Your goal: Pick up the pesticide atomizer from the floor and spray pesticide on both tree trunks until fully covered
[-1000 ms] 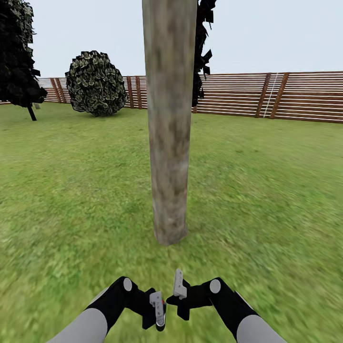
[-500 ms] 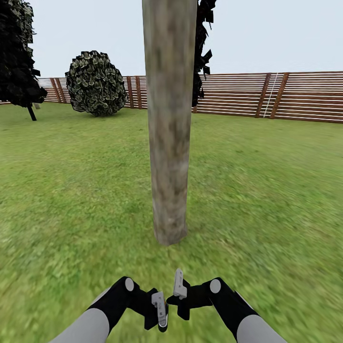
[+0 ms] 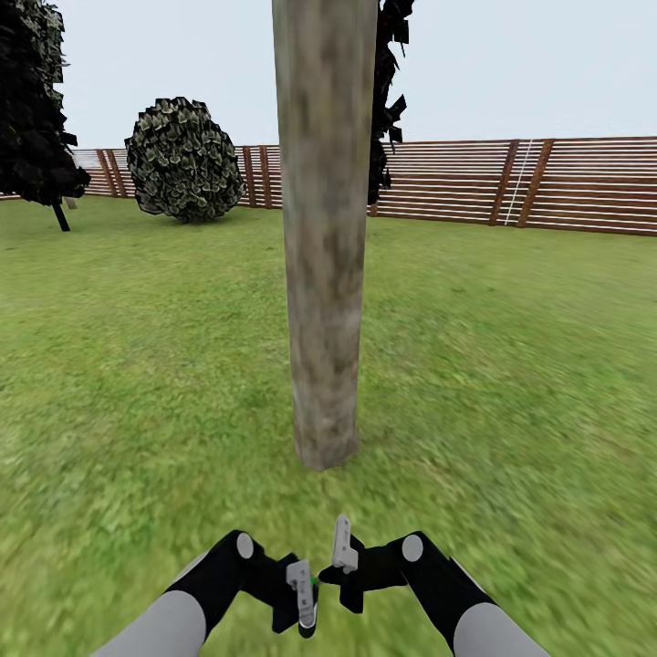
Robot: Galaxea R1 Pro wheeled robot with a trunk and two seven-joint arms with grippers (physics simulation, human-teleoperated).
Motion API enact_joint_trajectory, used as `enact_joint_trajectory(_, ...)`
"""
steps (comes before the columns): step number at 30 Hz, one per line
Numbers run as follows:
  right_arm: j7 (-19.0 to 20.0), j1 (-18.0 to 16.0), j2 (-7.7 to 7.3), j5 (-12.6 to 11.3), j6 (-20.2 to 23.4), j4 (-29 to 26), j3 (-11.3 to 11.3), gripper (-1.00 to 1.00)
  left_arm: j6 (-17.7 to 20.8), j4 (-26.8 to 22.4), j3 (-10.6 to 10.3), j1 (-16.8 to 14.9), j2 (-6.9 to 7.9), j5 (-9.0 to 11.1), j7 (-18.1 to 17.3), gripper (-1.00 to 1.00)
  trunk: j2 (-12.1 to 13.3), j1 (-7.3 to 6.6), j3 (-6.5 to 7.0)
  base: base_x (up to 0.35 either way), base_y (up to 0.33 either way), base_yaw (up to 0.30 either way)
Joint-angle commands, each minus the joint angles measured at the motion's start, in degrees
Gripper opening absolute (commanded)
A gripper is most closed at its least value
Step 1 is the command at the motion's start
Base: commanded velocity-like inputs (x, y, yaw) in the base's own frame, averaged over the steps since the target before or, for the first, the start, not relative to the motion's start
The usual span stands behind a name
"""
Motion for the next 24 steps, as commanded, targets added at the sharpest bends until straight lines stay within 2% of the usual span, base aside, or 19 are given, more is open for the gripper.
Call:
enact_joint_trajectory(1, 0.04, -0.01, 0.01, 0.50, -0.31, -0.08, -0.04, -1.00, -0.57, -0.04, 0.28, -0.02, 0.05, -0.73, -0.12, -1.00, -0.02, -0.01, -0.05, 0.000, 0.000, 0.000)
enact_joint_trajectory(4, 0.04, -0.01, 0.01, 0.55, -0.31, -0.08, -0.04, -1.00, -0.55, 0.15, 0.19, 0.01, 1.05, -1.26, -0.12, -1.00, -0.02, -0.01, -0.05, 0.000, 0.000, 0.000)
enact_joint_trajectory(5, 0.04, -0.01, -0.05, 0.57, -0.31, -0.02, -0.04, -1.00, -0.48, 0.33, 0.10, 0.06, 2.77, -1.45, -0.14, -1.00, -0.02, -0.01, -0.05, 0.000, 0.000, 0.000)
enact_joint_trajectory(7, 0.04, -0.01, -0.06, 0.58, -0.31, 0.00, -0.04, -1.00, -0.43, 0.35, 0.08, 0.06, 3.81, -1.69, -0.13, -1.00, -0.02, -0.01, -0.05, 0.000, 0.000, 0.000)
enact_joint_trajectory(8, 0.04, -0.01, -0.07, 0.58, -0.31, 0.00, -0.04, -1.00, -0.35, 0.41, 0.05, 0.11, 5.73, -3.04, -0.13, -1.00, -0.02, -0.01, -0.05, 0.000, 0.000, 0.000)
enact_joint_trajectory(10, 0.04, -0.01, -0.15, 0.60, -0.31, 0.01, -0.04, -1.00, -0.32, 0.48, 0.06, 0.18, 7.68, -4.38, -0.12, -1.00, -0.02, -0.01, -0.05, 0.000, 0.000, 0.000)
enact_joint_trajectory(12, 0.04, -0.01, -0.23, 0.65, -0.31, 0.06, -0.04, -1.00, -0.31, 0.51, 0.06, 0.27, 9.45, -4.91, -0.12, -1.00, -0.02, -0.01, -0.05, 0.000, 0.000, 0.000)
enact_joint_trajectory(13, 0.03, -0.01, -0.26, 0.65, -0.31, 0.07, -0.04, -1.00, -0.30, 0.51, 0.06, 0.28, 9.75, -4.97, -0.12, -1.00, -0.02, -0.01, -0.05, 0.000, 0.000, 0.000)
enact_joint_trajectory(16, 0.02, -0.01, -0.39, 0.67, -0.31, 0.16, -0.04, -1.00, -0.30, 0.53, 0.06, 0.49, 12.00, -5.22, -0.12, -1.00, -0.02, -0.01, -0.05, 0.000, 0.000, 0.000)
enact_joint_trajectory(17, 0.03, -0.01, -0.43, 0.67, -0.31, 0.17, -0.06, 1.00, -0.30, 0.53, 0.06, 0.54, 12.54, -5.26, -0.12, -1.00, -0.02, -0.01, -0.05, 0.000, 0.000, 0.000)
enact_joint_trajectory(21, -0.02, -0.01, -0.56, 0.67, -0.38, 0.23, -0.12, 1.00, -0.29, 0.57, 0.10, 0.68, 14.25, -5.27, 0.07, -1.00, -0.02, -0.01, -0.05, 0.000, 0.000, 0.000)
enact_joint_trajectory(24, -0.27, -0.01, -0.59, 0.67, -0.41, 0.32, -0.14, 1.00, -0.24, 0.25, 0.15, 0.86, 14.70, -5.25, 0.36, -1.00, -0.02, -0.01, -0.05, 0.000, 0.000, 0.000)
